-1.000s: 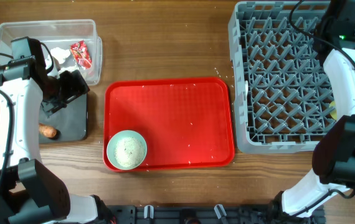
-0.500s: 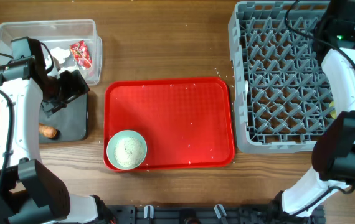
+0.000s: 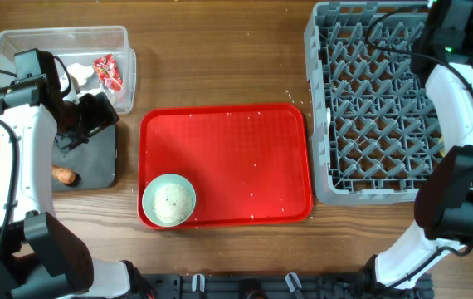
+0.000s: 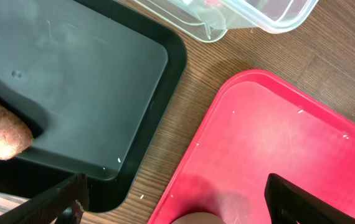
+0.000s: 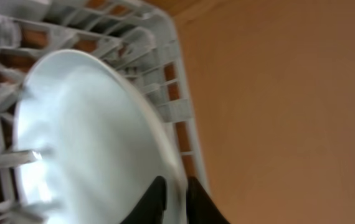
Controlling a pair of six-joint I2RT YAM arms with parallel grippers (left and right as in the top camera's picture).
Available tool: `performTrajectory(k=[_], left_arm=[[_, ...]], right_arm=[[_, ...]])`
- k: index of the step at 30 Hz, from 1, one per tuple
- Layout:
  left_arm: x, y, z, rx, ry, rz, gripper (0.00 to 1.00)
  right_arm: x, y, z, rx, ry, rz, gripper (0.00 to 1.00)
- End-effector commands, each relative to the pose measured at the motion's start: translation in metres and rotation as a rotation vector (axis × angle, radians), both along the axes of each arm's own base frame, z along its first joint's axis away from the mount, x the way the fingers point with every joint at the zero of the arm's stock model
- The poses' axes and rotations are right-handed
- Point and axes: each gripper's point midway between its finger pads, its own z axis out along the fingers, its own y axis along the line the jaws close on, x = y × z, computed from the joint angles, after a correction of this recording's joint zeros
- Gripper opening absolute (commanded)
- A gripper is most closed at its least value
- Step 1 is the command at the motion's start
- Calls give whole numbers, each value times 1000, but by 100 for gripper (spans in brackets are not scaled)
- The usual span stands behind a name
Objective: Sort waste into correct bins and load items into the dishwasher rack
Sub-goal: 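Stand the blue plate upright in the rack and release it, then grasp the green rice bowl with the left gripper and lift it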
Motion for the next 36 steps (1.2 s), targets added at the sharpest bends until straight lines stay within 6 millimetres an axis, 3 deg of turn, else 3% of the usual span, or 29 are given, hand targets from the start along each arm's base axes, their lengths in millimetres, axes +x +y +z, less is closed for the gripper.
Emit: performTrajectory(k=[1, 5, 7, 11, 15, 18, 20, 22, 24, 29, 32, 36], left_arm=[[1, -1, 7, -5, -27, 2, 91], [1, -1, 7, -5, -27, 2, 91], [1, -1, 7, -5, -26, 2, 91], [1, -1, 7, -5, -26, 2, 92], [1, -1, 7, -6, -26, 2, 98], [3, -6, 8, -33, -35, -6, 100], [7, -16, 11, -89, -60, -21, 100], [11, -29, 15, -164, -86, -41, 100], [11, -34, 16, -185, -84, -32, 100], [-2, -77, 10, -160, 3, -128, 100], [-34, -96, -1, -2, 166, -120, 100], [-66, -129, -13, 54, 277, -165, 100]], right_arm=[[11, 43, -20, 79, -15, 45, 18], [8, 78, -32, 107, 38, 85, 27], [2, 92, -40, 139, 63, 81, 36], [-5, 127, -52, 349, 70, 155, 39], [-13, 160, -18, 521, 12, 290, 53], [-40, 185, 13, 644, 11, 384, 57], [-65, 218, 17, 810, 75, 485, 66], [-91, 258, 15, 1023, 168, 584, 84], [-113, 284, 14, 1187, 245, 635, 87], [-133, 289, 6, 1250, 331, 591, 84], [-136, 286, 4, 1241, 343, 575, 84], [-135, 287, 4, 1241, 341, 577, 84]])
